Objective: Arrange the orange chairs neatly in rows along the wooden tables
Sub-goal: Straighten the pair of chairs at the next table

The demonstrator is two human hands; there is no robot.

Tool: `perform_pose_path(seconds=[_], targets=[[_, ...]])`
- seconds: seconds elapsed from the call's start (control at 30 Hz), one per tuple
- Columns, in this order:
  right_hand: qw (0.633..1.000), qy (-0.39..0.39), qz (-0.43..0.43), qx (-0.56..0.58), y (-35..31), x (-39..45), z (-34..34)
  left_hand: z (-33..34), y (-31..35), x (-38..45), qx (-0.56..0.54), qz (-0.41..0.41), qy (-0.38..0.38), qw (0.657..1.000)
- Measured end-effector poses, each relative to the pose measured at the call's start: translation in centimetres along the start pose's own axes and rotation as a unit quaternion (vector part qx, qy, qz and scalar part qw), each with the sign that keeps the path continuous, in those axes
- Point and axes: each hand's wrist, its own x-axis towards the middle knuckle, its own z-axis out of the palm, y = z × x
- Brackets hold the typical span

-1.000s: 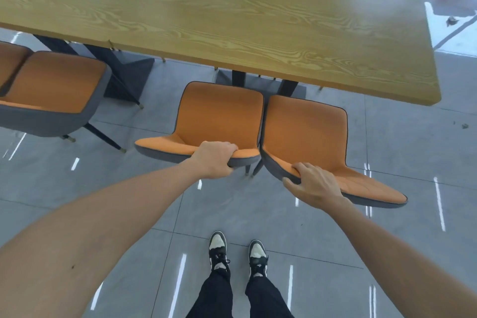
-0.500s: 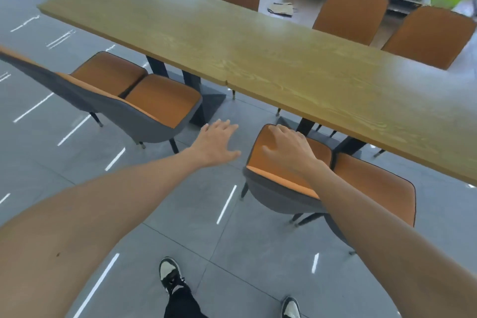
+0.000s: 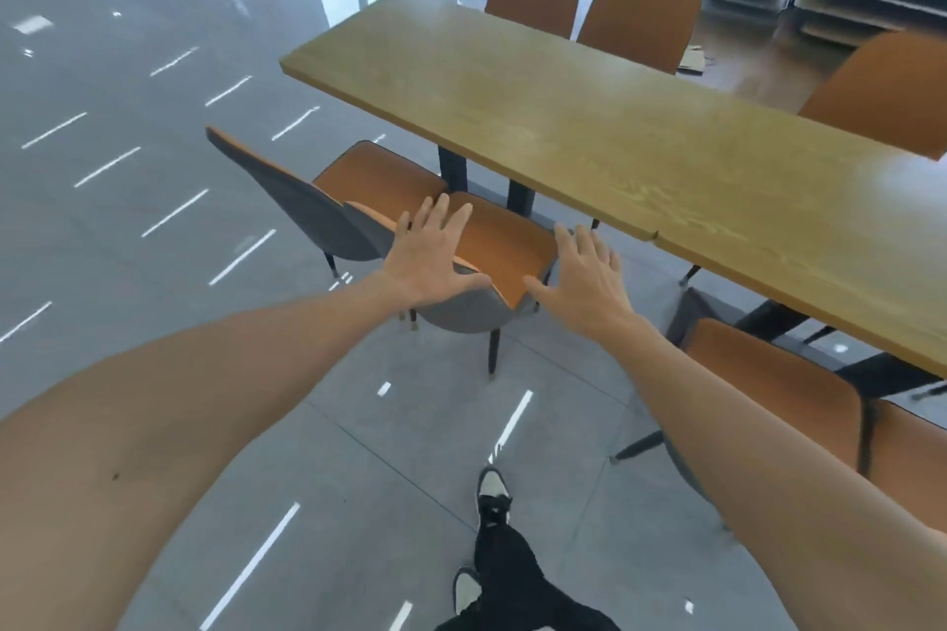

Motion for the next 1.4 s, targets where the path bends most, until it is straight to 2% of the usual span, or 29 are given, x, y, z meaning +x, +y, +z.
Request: perform_pose_path(seconds=[0.2,0.33,0.57,0.73,0.87,1.03,1.23,1.4], targets=[[0.999,0.010,0.020,0.038,-7.7,9.5,4.1,-1.0,-11.6,5.2,-0.002,-0.010,-0.005,1.000],[0.998,-0.014,0.035,0.050,-12.6,15.3,6.8,-1.2,-18.9,9.3,-0.012,-0.003,-0.035,0.999],[0.992,-0.111,0.056,0.038,-19.9,20.8,12.4,0.1,-30.7,15.5,0.018,0.009,-0.107,0.994],[0.971,-0.216,0.100,0.002,-24.3,24.0,16.9,2.7,-39.0,19.8,0.085,0.059,-0.215,0.971],[0.972,-0.161,0.161,-0.056,-26.4,25.1,19.6,4.4,-45.1,22.1,0.094,0.112,-0.258,0.955],[0.959,-0.171,0.222,-0.045,-27.1,27.1,20.4,6.5,-48.9,25.0,0.098,0.182,-0.242,0.948],[0.966,-0.092,0.228,-0.078,-27.3,27.5,21.8,7.4,-49.7,26.0,0.131,0.209,-0.182,0.952],[0.970,-0.062,0.213,-0.095,-27.3,27.4,22.3,7.9,-50.2,25.9,0.115,0.218,-0.152,0.957]])
